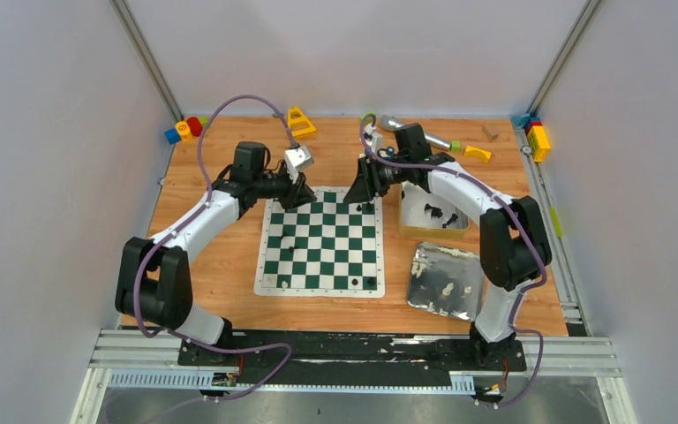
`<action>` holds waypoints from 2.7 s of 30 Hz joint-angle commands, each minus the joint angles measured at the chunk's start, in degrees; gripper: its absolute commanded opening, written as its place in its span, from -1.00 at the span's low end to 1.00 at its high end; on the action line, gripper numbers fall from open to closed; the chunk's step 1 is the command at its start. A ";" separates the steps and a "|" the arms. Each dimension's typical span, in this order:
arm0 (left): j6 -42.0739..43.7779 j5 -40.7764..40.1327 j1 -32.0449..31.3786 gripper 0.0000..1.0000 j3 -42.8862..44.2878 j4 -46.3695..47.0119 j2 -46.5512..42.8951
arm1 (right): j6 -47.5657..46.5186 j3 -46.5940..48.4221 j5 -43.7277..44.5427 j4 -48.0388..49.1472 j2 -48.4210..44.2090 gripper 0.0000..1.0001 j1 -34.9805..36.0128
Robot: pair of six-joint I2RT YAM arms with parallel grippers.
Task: Set up the chess pieces on the board
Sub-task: Place the chess piece on the chessboard.
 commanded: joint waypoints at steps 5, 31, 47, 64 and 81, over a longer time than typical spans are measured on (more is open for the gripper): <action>-2.16 6.46 -3.59 -0.72 -4.83 2.67 -8.71 | 5.74 7.35 -9.38 2.53 5.09 0.00 2.76; -0.17 2.08 -5.70 -0.70 -6.31 1.80 -10.10 | 7.90 10.90 -12.59 3.33 9.16 -0.59 6.29; 0.39 1.79 -5.88 -0.69 -7.16 2.13 -10.36 | 8.45 11.87 -13.61 3.31 10.60 -0.56 6.50; 0.51 -1.23 -5.90 -0.39 -7.32 2.15 -10.38 | 7.43 12.42 -12.32 2.83 10.61 -1.00 6.62; 3.31 -23.71 10.33 0.79 -11.37 -13.90 -22.53 | -9.34 30.96 18.66 -12.08 16.84 -1.00 12.46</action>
